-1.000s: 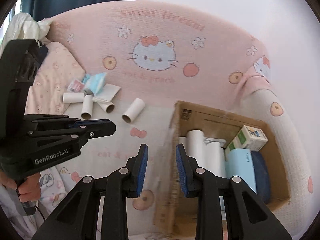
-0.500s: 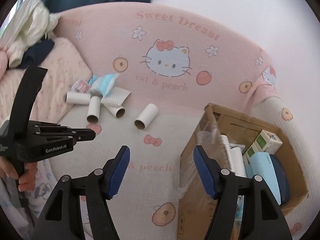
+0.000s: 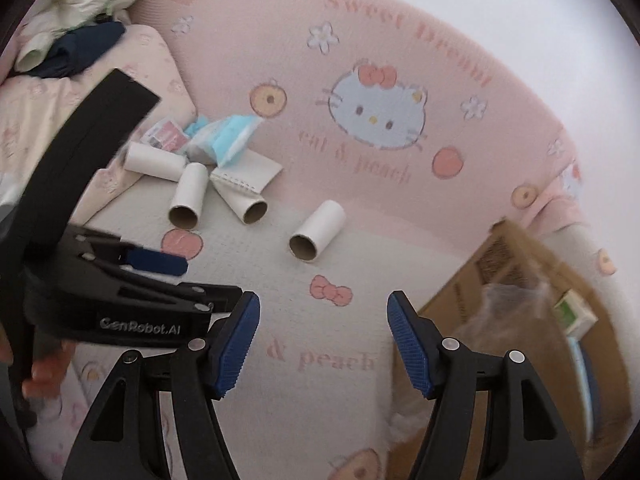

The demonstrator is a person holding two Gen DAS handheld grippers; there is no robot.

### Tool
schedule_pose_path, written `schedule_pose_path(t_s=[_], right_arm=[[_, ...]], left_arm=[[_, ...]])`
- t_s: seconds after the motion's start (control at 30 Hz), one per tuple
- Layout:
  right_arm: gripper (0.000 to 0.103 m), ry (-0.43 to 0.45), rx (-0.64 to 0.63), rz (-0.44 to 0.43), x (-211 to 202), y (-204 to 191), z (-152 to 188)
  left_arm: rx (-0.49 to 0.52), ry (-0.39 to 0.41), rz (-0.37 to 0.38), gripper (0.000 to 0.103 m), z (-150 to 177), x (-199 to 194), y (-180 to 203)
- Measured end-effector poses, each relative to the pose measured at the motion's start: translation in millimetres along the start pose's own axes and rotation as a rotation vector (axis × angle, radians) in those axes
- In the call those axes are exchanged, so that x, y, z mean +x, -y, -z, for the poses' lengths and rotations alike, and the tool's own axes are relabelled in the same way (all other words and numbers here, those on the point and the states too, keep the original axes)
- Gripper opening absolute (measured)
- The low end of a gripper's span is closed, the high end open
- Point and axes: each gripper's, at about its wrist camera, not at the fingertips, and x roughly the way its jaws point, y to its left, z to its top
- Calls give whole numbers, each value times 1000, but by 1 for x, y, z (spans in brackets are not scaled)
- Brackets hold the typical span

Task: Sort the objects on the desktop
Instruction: 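Withdraw both open grippers from the box back toward the tubes on the mat, then reach both grippers to another standing white tube and close around it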

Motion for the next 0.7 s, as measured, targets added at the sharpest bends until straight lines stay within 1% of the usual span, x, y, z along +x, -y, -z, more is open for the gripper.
schedule_pose_path(t_s=[0.1, 0.23, 0.33, 0.4, 0.5, 0.57, 0.67, 0.7], right_arm=[[64, -52, 58, -6, 24, 6, -2], [64, -116, 135, -35, 57, 12, -2], [64, -151, 174, -51, 81, 15, -3], [64, -165, 195, -69, 95, 16, -4], [64, -199, 253, -111, 119, 20, -4], [64, -211, 304, -141, 130, 24, -4], [64, -209, 392, -192, 143, 33, -4], [64, -207, 418, -206, 147, 36, -4]], left_arm=[[-48, 22, 28, 69, -7, 3, -9], [-104, 46, 60, 69, -20, 11, -18], [-144, 54, 62, 69, -29, 20, -25], [-188, 68, 73, 69, -34, 27, -33], [-264, 54, 111, 69, -43, 43, -44], [-294, 56, 128, 69, -48, 50, -49], [-350, 68, 170, 69, -54, 59, -57], [-355, 76, 170, 68, -58, 62, -57]])
